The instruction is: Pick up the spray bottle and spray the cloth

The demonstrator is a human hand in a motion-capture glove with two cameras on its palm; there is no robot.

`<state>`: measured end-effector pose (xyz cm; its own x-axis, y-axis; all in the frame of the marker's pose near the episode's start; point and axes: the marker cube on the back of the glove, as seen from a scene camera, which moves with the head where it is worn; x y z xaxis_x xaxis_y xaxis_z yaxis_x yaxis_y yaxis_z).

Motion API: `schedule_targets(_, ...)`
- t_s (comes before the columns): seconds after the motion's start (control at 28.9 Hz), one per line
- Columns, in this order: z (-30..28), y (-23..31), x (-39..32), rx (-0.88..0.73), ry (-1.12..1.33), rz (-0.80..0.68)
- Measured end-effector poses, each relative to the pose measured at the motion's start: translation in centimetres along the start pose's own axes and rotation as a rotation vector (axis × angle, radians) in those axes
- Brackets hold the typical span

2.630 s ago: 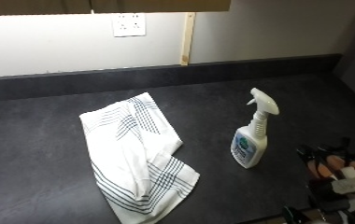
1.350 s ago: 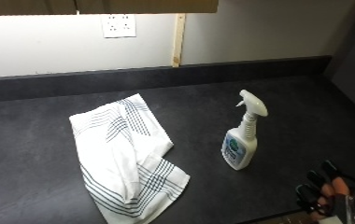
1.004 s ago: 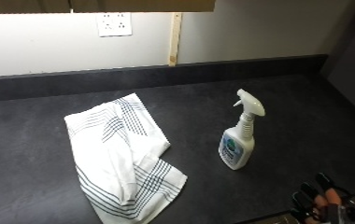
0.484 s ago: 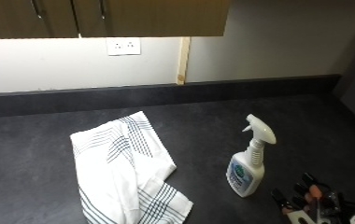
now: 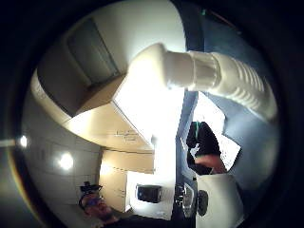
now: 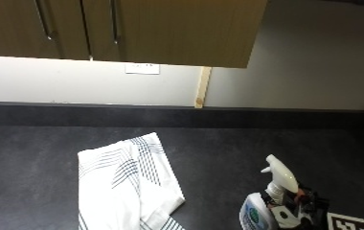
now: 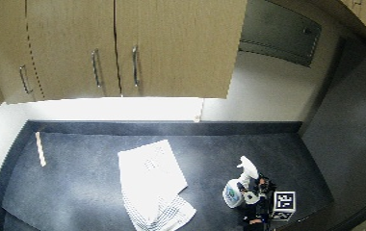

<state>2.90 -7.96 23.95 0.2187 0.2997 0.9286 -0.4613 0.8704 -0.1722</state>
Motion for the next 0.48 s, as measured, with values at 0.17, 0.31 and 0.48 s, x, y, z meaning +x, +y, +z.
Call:
schedule_targets(0.17,1.1,-0.1,1.6,0.009,0.011,0.041)
schedule_targets(0.31,1.6,0.2,2.3,0.003,0.013,0.054)
schedule_targets(0.48,1.7,0.0,2.5,0.002,-0.003,0.043)
